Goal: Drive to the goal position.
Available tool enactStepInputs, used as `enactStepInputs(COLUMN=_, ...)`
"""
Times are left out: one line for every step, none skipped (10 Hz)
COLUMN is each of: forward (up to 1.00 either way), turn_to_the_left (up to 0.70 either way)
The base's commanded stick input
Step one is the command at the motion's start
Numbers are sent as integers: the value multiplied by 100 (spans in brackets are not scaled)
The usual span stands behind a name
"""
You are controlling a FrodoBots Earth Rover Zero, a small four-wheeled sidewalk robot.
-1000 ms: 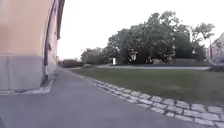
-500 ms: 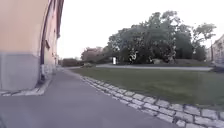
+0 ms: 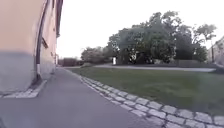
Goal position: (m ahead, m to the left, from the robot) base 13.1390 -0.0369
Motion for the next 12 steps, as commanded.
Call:
enactStepInputs(forward=50, turn_to_the_left=50)
enactStepInputs(forward=50, turn_to_the_left=50)
enactStepInputs(forward=50, turn_to_the_left=50)
enactStepInputs(forward=50, turn_to_the_left=50)
enactStepInputs(forward=50, turn_to_the_left=50)
enactStepInputs(forward=50, turn_to_the_left=50)
enactStepInputs(forward=50, turn_to_the_left=50)
enactStepInputs(forward=50, turn_to_the_left=50)
enactStepInputs(forward=50, turn_to_the_left=50)
enactStepInputs(forward=50, turn_to_the_left=50)
enactStepInputs(forward=50, turn_to_the_left=50)
enactStepInputs(forward=50, turn_to_the_left=50)
